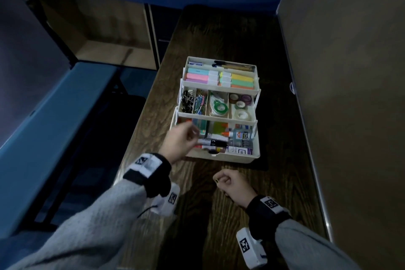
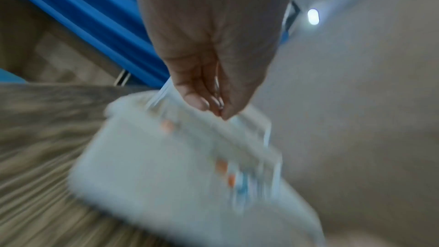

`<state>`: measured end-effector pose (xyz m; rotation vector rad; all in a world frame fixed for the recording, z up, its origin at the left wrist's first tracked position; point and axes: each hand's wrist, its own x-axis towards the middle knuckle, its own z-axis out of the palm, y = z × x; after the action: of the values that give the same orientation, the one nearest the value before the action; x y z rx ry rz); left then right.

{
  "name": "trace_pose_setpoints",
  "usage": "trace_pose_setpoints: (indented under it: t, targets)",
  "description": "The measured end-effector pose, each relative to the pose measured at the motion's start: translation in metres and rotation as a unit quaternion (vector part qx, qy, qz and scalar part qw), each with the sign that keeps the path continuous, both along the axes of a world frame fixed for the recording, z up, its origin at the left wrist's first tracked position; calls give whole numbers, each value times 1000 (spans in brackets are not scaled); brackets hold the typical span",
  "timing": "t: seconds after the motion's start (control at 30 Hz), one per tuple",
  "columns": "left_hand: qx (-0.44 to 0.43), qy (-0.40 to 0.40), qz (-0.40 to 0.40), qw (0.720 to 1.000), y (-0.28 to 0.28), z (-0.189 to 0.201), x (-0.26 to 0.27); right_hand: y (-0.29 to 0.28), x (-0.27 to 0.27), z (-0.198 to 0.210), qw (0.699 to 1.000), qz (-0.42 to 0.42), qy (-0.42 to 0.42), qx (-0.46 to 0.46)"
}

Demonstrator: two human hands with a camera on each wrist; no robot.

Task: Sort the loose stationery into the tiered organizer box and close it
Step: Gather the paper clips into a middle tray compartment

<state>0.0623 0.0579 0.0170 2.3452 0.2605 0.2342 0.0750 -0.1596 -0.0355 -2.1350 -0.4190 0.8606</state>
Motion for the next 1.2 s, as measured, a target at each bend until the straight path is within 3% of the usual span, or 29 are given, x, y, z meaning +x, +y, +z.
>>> trace_pose_setpoints:
  t: [0.1, 0.2, 0.37, 0.53, 0.67, 0.8, 1.0, 1.1, 1.2]
  targets:
    - [-35, -16, 90, 995, 15, 21, 47, 2, 6, 5, 1000, -18, 14, 16]
    - [-27, 26, 132, 990, 20, 27, 80, 0, 13, 11, 999, -27, 1, 31]
    - [76, 97, 120, 985, 18, 23, 107, -1, 24, 18, 998, -33, -32, 46]
    - [63, 90, 127, 986, 21, 26, 115, 5, 31, 31, 997, -25, -25, 63]
    - [34, 90, 117, 988, 33, 28, 103, 32, 55, 56, 993, -48, -66, 89]
    - [19, 39, 130, 991, 45, 24, 69, 80, 96, 82, 985, -92, -108, 102]
    - [17, 22, 140, 990, 48, 4, 12, 143, 137, 92, 984, -106, -142, 5]
    - [15, 19, 133, 991, 49, -3, -1, 144, 136, 94, 981, -82, -175, -20]
    - [17, 5, 128, 992, 50, -7, -9, 117, 126, 98, 978, -45, -200, 25]
